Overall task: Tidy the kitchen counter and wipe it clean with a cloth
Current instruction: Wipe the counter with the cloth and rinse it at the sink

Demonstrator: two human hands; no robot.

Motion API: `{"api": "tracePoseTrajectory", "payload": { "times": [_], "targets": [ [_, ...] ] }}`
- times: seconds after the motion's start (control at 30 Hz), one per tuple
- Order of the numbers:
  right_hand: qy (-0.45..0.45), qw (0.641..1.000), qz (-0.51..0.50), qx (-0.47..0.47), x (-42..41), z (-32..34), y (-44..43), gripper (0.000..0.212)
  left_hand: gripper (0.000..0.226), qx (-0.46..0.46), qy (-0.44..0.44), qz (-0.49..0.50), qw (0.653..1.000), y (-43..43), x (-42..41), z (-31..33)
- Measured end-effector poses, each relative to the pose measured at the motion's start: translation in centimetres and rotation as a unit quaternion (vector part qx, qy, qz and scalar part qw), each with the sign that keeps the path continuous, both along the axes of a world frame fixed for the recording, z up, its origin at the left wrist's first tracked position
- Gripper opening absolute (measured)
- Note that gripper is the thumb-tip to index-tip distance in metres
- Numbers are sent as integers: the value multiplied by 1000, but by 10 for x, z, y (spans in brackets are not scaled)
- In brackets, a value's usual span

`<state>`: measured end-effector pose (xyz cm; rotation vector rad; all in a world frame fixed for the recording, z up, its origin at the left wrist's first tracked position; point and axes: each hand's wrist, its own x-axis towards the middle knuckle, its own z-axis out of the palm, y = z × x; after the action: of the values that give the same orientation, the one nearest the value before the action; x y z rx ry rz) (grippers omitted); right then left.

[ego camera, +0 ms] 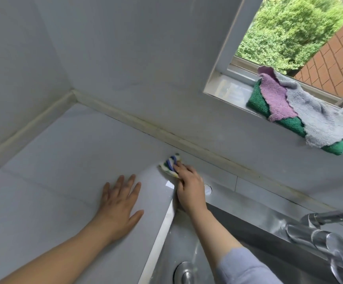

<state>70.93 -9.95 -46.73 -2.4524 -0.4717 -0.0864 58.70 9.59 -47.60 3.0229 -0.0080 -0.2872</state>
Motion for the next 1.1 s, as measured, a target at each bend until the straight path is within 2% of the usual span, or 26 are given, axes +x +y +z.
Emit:
{"api": "tracePoseTrajectory", "payload": {
  "times": [0.17,0.33,0.43,0.5,0.63,0.93,1.1],
  "targets": [
    [20,1000,15,-9,-55,6,3,61,72,-8,47,5,999,5,-22,2],
    [36,999,15,-19,-123,11,7,60,101,-62,78,35,994,15,-62,20],
    [20,1000,22,-3,-164,14,13,60,106,-34,118,25,992,24,-91,33],
    [9,1000,21,4,-193,13,17,60,102,-28,129,23,991,32,-116,38],
    [-8,1000,17,16,-254,15,22,62,74,-30,147,25,988,41,-167,42],
    [15,1000,-4,-8,-385,10,33,53,74,-32,173,4,984,53,-277,44],
    [83,996,-15,-34,-445,12,32,51,74,-32,179,13,983,50,-312,37]
  ]
}}
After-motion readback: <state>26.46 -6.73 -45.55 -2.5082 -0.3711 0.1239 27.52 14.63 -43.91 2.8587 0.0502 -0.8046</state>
